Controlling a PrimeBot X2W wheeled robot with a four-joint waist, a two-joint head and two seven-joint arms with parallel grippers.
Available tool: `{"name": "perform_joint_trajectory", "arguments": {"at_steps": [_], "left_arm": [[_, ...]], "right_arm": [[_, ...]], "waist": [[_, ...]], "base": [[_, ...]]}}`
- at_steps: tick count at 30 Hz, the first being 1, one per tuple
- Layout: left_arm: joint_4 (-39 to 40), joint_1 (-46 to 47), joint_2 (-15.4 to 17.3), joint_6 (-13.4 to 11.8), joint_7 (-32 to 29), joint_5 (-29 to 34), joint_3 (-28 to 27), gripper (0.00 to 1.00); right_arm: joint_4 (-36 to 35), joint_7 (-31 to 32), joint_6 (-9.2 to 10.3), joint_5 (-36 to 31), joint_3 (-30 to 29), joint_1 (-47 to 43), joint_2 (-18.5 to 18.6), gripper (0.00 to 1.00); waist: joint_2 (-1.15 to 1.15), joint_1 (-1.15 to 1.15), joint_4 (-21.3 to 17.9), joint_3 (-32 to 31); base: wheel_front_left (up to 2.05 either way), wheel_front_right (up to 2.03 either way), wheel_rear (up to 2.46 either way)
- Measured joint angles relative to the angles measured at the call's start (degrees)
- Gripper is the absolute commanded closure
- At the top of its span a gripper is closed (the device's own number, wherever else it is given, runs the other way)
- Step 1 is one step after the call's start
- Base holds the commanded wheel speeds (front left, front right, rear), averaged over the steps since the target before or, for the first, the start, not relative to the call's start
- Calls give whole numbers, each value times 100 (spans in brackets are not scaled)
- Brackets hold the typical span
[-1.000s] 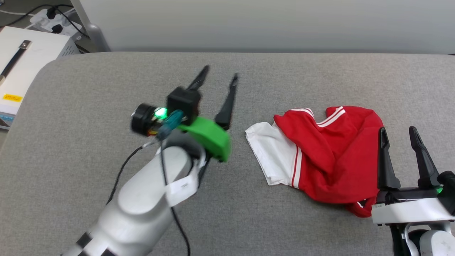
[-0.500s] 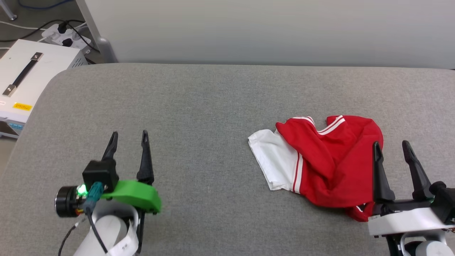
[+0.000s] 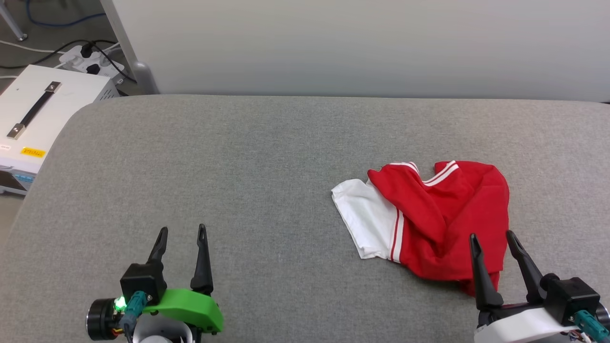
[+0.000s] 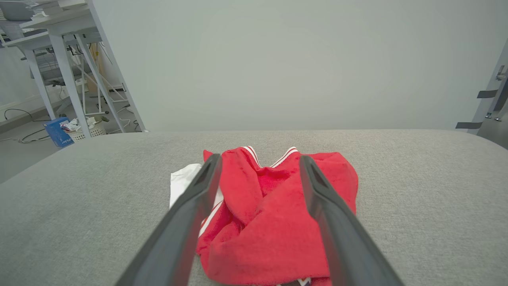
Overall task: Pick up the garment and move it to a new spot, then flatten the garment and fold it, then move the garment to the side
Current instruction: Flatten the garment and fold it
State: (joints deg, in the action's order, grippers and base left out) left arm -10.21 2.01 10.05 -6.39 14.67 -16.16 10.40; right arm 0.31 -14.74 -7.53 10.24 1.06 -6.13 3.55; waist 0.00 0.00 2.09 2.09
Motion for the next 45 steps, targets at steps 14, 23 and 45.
{"name": "perform_joint_trajectory", "arguments": {"at_steps": [14, 23, 45], "left_arm": [[-163, 166, -321, 678, -1, 525, -534, 0], [-648, 2084, -40, 1282, -16, 720, -124, 0], [-1228, 5795, 856, 1372, -4246, -2603, 4571, 0]], "right_arm": [[-27, 0, 0, -8, 91, -22, 24, 0], [-209, 0, 0, -60, 146, 265, 25, 0], [-332, 0, 0, -92, 283, 929, -40, 0]], "waist": [[0, 0, -90, 126], [0, 0, -241, 346], [0, 0, -1011, 1310]], "base": [[0, 0, 0], [0, 0, 0], [0, 0, 0]]}}
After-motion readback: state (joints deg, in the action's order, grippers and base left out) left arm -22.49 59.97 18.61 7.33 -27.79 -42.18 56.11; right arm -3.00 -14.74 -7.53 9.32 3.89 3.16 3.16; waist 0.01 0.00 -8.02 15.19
